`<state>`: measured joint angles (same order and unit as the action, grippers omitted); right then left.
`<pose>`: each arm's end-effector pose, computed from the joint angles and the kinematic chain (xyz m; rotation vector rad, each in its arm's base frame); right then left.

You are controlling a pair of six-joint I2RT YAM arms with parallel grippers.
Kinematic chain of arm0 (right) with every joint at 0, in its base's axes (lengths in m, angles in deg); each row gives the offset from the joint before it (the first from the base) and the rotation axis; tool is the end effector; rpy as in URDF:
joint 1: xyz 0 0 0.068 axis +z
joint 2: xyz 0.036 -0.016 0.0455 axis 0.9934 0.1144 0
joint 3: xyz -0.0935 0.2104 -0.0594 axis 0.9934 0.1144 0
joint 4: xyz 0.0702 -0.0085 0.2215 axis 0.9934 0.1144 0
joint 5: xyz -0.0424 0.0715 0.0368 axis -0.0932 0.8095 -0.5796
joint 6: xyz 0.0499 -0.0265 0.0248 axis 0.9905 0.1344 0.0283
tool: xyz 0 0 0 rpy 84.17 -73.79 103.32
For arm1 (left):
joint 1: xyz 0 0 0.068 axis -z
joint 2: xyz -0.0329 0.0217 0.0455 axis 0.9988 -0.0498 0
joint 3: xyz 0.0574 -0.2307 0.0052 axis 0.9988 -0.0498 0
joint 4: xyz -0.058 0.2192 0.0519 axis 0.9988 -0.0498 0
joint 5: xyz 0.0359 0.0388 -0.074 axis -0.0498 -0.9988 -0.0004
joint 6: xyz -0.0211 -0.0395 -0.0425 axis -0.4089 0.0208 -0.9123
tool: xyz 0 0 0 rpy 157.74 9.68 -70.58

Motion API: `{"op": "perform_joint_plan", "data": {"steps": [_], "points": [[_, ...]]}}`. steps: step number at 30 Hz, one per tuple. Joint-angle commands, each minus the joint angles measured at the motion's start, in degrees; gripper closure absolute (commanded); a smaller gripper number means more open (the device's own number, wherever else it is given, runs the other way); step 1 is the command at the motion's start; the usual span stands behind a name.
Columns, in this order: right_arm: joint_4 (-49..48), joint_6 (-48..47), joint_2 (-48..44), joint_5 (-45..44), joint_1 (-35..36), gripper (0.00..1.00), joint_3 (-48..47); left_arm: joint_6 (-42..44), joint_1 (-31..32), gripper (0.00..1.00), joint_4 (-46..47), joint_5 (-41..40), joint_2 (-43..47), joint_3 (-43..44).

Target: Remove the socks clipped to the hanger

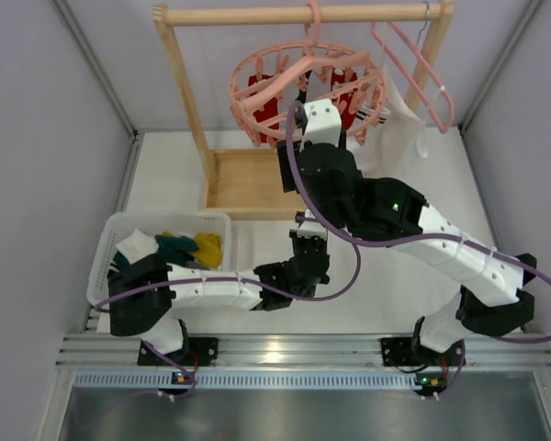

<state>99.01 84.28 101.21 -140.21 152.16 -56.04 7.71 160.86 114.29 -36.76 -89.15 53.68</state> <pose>0.1324 0.2384 0.4521 -0.2537 1.7540 0.1719 0.1296 -0.2983 0.2393 0.0821 1.6689 -0.2511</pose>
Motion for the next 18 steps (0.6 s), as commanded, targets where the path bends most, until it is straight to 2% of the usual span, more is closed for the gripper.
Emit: {"op": "perform_joint_plan", "data": {"steps": [1, 7, 12, 18], "points": [[5.5, -0.9, 2.2, -3.0, -1.7, 0.36, -4.3, 1.2, 0.6, 1.0, 3.1, -2.2, 2.7, 1.2], [5.7, -0.8, 5.0, -0.3, -5.9, 0.39, -5.5, 3.4, 1.9, 1.0, 3.1, -2.4, 3.3, 2.4], [4.7, -2.2, 7.7, -0.4, -6.5, 0.41, -6.9, 4.5, 2.6, 1.0, 3.1, -3.0, 3.2, 3.1], [1.3, -4.2, 9.5, -6.5, -7.0, 0.46, -6.3, 4.7, 3.1, 1.0, 3.1, -3.0, 3.4, 2.9]]}}
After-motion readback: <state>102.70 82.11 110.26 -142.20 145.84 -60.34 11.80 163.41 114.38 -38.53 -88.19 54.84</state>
